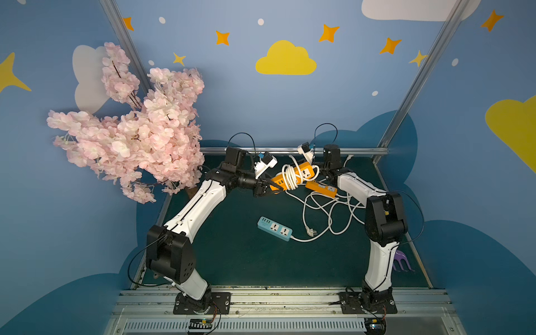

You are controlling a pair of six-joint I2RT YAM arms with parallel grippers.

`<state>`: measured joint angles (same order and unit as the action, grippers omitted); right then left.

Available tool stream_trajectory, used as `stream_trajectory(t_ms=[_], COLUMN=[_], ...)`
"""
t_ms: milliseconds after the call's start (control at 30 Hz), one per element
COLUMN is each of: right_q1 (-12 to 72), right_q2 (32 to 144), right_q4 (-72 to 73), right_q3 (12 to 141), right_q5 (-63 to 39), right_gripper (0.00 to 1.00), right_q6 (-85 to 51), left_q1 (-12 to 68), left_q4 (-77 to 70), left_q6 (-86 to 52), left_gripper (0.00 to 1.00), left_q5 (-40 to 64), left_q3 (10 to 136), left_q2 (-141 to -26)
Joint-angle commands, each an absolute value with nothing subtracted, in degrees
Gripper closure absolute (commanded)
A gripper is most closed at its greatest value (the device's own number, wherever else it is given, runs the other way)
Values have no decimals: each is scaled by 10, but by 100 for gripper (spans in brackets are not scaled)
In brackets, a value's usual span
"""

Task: Wrap the cord around the power strip
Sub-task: Wrap the power cord around the power strip, then place the power strip at the center of the board.

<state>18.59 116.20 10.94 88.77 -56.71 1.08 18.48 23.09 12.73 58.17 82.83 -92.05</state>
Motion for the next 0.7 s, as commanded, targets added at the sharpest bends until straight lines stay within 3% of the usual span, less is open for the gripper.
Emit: stream_trajectory(t_ms=[0,100,233,467,667], right_q1=[191,206,242,301,333], right_q2=[1130,1120,1111,1081,1019], right_q4=[253,288,218,120,57], right_q3=[848,820,813,794,753], right_q5=[-574,-530,-486,-487,-464], right_gripper=[79,85,90,98,100], right_q6=[-134,-219,-266,-317,-303], left_q1=[166,161,159,166,177], left_q4=[62,-22,-75,-65,-63], left_q6=[26,-36,-63,11,74], left_gripper=[97,97,98,98,98], left_q5=[552,483,394,142,-83], left_q3=[811,778,744,691,623], left_q2=[-888,-886,-886,-872,-851])
